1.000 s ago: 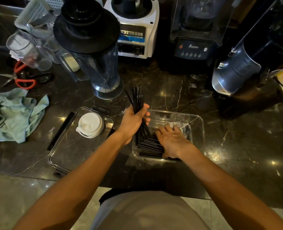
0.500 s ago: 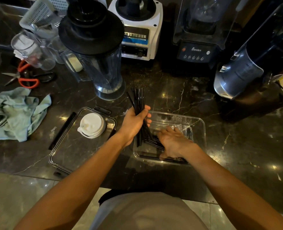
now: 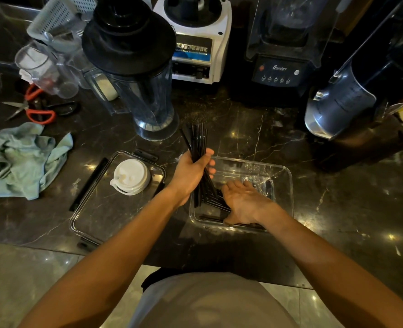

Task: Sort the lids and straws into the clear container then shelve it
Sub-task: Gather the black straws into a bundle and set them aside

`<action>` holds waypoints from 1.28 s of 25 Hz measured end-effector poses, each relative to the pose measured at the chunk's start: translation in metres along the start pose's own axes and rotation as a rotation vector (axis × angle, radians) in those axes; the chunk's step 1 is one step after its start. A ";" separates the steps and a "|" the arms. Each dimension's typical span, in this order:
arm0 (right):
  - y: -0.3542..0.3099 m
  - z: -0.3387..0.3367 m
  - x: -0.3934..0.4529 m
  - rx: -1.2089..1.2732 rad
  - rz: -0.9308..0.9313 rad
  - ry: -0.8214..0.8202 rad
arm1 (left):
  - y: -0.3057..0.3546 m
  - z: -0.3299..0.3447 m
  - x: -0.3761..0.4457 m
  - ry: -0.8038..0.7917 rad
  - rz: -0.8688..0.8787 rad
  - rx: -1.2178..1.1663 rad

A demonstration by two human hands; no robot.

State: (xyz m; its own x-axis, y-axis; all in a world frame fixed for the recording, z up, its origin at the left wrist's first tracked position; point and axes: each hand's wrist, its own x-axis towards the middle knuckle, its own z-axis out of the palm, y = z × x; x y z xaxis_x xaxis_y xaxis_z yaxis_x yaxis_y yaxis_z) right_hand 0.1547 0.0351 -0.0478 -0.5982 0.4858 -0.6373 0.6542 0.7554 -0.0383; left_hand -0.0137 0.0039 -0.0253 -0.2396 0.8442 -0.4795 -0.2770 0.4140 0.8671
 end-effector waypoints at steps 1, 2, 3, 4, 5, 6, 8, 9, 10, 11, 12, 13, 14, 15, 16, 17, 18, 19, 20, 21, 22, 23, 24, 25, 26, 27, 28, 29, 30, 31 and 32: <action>0.001 -0.002 -0.001 0.017 -0.006 -0.012 | 0.001 -0.001 0.000 -0.003 -0.001 0.005; 0.001 -0.002 -0.001 -0.010 -0.016 0.000 | 0.001 -0.001 -0.001 -0.008 0.002 0.009; 0.000 -0.001 -0.002 -0.061 -0.025 0.022 | 0.002 0.000 -0.001 -0.013 0.004 0.008; -0.003 0.000 -0.001 -0.115 -0.032 0.042 | 0.002 0.000 -0.001 -0.015 0.003 0.001; -0.005 0.002 0.001 -0.156 -0.034 0.060 | 0.004 0.001 -0.002 -0.015 0.001 -0.013; -0.008 0.003 0.003 -0.182 -0.029 0.076 | 0.005 0.001 -0.003 -0.014 -0.001 -0.025; -0.010 0.006 0.008 -0.191 -0.002 0.097 | 0.008 0.001 -0.004 -0.007 0.000 -0.037; -0.010 0.006 0.010 -0.164 0.026 0.092 | 0.010 0.001 -0.004 0.000 0.000 -0.043; -0.009 0.006 0.011 -0.116 0.056 0.083 | 0.011 0.000 -0.004 0.010 -0.003 -0.061; -0.009 0.005 0.012 -0.062 0.085 0.076 | 0.012 -0.001 -0.004 0.023 -0.011 -0.092; -0.010 0.004 0.013 -0.022 0.111 0.072 | 0.014 -0.003 -0.004 0.034 -0.019 -0.127; -0.011 0.004 0.013 -0.012 0.133 0.075 | 0.015 -0.005 -0.004 0.049 -0.023 -0.154; -0.013 0.004 0.014 -0.025 0.153 0.079 | 0.016 -0.006 -0.003 0.062 -0.025 -0.175; -0.015 0.004 0.015 -0.046 0.173 0.079 | 0.016 -0.008 -0.003 0.071 -0.024 -0.197; -0.018 0.006 0.016 -0.060 0.193 0.083 | 0.018 -0.010 -0.004 0.074 -0.019 -0.225; -0.021 0.008 0.018 -0.067 0.218 0.096 | 0.020 -0.012 -0.006 0.071 -0.012 -0.259; -0.023 0.010 0.019 -0.057 0.244 0.115 | 0.023 -0.014 -0.008 0.068 -0.003 -0.292; -0.023 0.011 0.019 -0.034 0.266 0.129 | 0.026 -0.017 -0.010 0.064 0.004 -0.324; -0.024 0.011 0.019 -0.008 0.279 0.147 | 0.030 -0.019 -0.012 0.061 0.012 -0.351; -0.023 0.011 0.018 0.020 0.285 0.156 | 0.033 -0.023 -0.014 0.062 0.018 -0.370; -0.021 0.010 0.016 0.054 0.292 0.153 | 0.037 -0.025 -0.016 0.064 0.027 -0.384; -0.018 0.008 0.014 0.100 0.298 0.148 | 0.040 -0.028 -0.017 0.073 0.034 -0.398; -0.014 0.006 0.011 0.166 0.301 0.156 | 0.043 -0.029 -0.017 0.079 0.039 -0.414; -0.009 0.003 0.008 0.254 0.298 0.177 | 0.046 -0.032 -0.018 0.084 0.044 -0.425; -0.004 -0.001 0.003 0.358 0.286 0.206 | 0.049 -0.033 -0.020 0.089 0.049 -0.430; 0.003 -0.005 -0.002 0.488 0.275 0.226 | 0.051 -0.034 -0.020 0.098 0.052 -0.435; 0.010 -0.009 -0.007 0.653 0.271 0.247 | 0.053 -0.035 -0.021 0.105 0.054 -0.443; 0.017 -0.014 -0.013 0.845 0.279 0.261 | 0.054 -0.036 -0.021 0.109 0.056 -0.448; 0.022 -0.019 -0.019 1.052 0.282 0.266 | 0.055 -0.036 -0.021 0.106 0.056 -0.447; 0.025 -0.024 -0.025 1.236 0.269 0.277 | 0.055 -0.036 -0.020 0.094 0.052 -0.440; 0.029 -0.028 -0.031 1.363 0.247 0.305 | 0.053 -0.034 -0.019 0.074 0.041 -0.421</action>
State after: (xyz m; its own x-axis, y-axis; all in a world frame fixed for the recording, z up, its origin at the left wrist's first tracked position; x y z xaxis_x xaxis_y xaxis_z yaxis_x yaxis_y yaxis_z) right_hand 0.1794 0.0548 -0.0080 -0.3648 0.7478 -0.5547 0.5770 -0.2860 -0.7651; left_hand -0.0551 -0.0018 0.0251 -0.3205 0.8237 -0.4678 -0.6181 0.1924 0.7622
